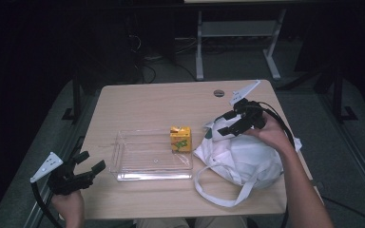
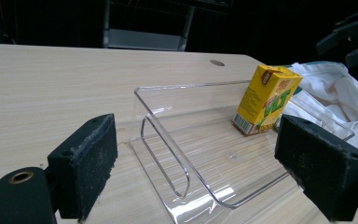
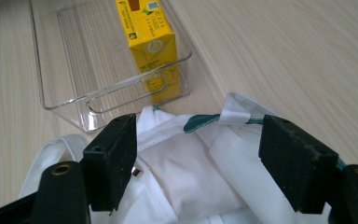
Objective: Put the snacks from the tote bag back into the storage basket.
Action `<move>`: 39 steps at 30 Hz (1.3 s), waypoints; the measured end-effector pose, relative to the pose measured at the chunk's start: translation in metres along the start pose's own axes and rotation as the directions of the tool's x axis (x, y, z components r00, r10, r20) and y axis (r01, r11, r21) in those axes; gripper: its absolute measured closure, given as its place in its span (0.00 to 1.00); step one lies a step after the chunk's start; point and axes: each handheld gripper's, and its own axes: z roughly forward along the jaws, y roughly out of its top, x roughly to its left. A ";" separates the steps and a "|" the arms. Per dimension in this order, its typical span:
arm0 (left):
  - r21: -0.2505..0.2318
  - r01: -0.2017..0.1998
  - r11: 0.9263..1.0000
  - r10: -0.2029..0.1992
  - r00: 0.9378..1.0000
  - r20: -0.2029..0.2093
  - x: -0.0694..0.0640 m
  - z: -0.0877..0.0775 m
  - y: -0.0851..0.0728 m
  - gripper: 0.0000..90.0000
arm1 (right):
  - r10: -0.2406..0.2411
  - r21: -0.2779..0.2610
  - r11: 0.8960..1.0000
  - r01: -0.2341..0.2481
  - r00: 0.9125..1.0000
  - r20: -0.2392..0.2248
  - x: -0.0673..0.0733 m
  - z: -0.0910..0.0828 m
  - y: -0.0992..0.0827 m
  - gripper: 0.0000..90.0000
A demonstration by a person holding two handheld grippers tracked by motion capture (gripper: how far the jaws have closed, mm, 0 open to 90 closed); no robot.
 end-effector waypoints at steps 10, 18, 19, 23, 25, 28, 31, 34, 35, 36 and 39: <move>0.000 -0.001 1.000 0.001 1.000 0.000 0.000 0.000 0.000 0.14 | 0.011 -0.020 1.000 -0.010 1.000 0.020 0.003 -0.012 -0.007 0.31; 0.002 -0.002 1.000 0.002 1.000 0.001 0.000 0.000 0.000 0.14 | 0.041 -0.028 0.999 -0.040 0.999 0.027 0.003 -0.015 -0.024 0.31; 0.003 -0.004 1.000 0.004 1.000 0.000 0.000 0.000 0.000 0.14 | 0.039 -0.031 0.999 -0.038 0.999 0.031 0.003 -0.017 -0.027 0.31; 0.002 -0.004 1.000 0.004 1.000 0.001 0.000 0.001 0.000 0.14 | 0.073 -0.035 0.997 -0.072 0.997 0.033 0.004 -0.022 -0.035 0.31; 0.003 -0.004 1.000 0.004 1.000 0.000 0.000 0.001 0.000 0.14 | 0.066 -0.034 0.997 -0.065 0.997 0.039 0.004 -0.024 -0.039 0.31; 0.003 -0.003 1.000 0.003 1.000 0.000 0.000 0.001 0.000 0.14 | 0.080 -0.035 0.996 -0.079 0.996 0.048 0.004 -0.028 -0.045 0.31; 0.003 -0.005 1.000 0.005 1.000 0.000 0.000 0.001 0.000 0.14 | 0.095 -0.034 0.995 -0.093 0.994 0.051 0.004 -0.031 -0.052 0.31; 0.005 -0.005 1.000 0.005 1.000 -0.001 0.000 0.001 0.000 0.14 | 0.101 -0.039 0.994 -0.099 0.993 0.054 0.005 -0.033 -0.058 0.31; 0.005 -0.005 1.000 0.005 1.000 -0.001 0.000 0.001 0.000 0.14 | 0.107 -0.038 0.994 -0.105 0.993 0.057 0.005 -0.034 -0.059 0.31; 0.005 -0.006 1.000 0.006 1.000 -0.001 0.000 0.001 0.000 0.14 | 0.112 -0.034 0.993 -0.110 0.992 0.058 0.005 -0.034 -0.061 0.31; 0.007 -0.007 1.000 0.007 1.000 -0.001 -0.001 0.001 0.000 0.14 | 0.120 -0.039 0.992 -0.118 0.991 0.061 0.006 -0.036 -0.066 0.31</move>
